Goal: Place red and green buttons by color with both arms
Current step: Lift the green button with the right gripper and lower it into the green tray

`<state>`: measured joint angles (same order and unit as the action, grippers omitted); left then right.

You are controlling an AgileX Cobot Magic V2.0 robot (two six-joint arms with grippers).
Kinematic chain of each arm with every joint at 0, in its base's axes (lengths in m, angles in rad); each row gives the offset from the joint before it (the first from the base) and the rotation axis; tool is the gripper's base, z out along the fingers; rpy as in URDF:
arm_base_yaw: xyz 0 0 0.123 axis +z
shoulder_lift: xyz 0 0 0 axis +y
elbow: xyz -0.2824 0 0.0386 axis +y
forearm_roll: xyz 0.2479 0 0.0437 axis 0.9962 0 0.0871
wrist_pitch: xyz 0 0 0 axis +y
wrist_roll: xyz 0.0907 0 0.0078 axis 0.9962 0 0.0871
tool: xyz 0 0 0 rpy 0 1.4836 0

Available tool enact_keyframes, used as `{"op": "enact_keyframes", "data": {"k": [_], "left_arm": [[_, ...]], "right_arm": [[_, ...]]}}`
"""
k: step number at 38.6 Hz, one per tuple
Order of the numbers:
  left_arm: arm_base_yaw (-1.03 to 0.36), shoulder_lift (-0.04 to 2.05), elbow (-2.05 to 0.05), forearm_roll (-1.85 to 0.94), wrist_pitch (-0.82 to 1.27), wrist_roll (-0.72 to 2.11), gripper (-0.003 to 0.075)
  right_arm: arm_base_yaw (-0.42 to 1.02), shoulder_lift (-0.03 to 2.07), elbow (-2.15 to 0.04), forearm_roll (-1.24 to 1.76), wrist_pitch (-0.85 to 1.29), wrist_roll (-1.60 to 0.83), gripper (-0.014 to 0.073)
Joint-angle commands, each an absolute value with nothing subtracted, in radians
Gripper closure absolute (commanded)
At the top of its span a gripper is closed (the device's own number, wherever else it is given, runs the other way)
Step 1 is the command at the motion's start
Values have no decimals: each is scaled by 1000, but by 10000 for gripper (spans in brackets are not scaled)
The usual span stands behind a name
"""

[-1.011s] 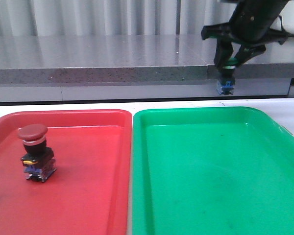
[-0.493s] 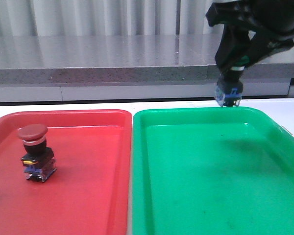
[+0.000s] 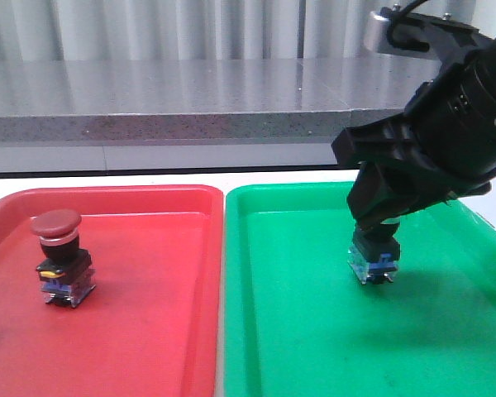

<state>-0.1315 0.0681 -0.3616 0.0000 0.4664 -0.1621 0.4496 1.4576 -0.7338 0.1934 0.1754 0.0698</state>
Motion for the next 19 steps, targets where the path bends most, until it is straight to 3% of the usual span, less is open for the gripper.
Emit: {"op": "enact_keyframes", "data": {"k": [1, 6, 14, 19], "left_arm": [[-127, 80, -386, -7, 385, -166, 740], [-127, 80, -386, -7, 385, -166, 740], [-127, 80, -386, -7, 385, -166, 740], [-127, 80, -386, -7, 385, -166, 740]], "right_arm": [[451, 1452, -756, 183, 112, 68, 326], [451, 1455, -756, 184, 126, 69, 271], [451, 1443, -756, 184, 133, 69, 35], [451, 1375, -774, 184, 135, 69, 15]]}}
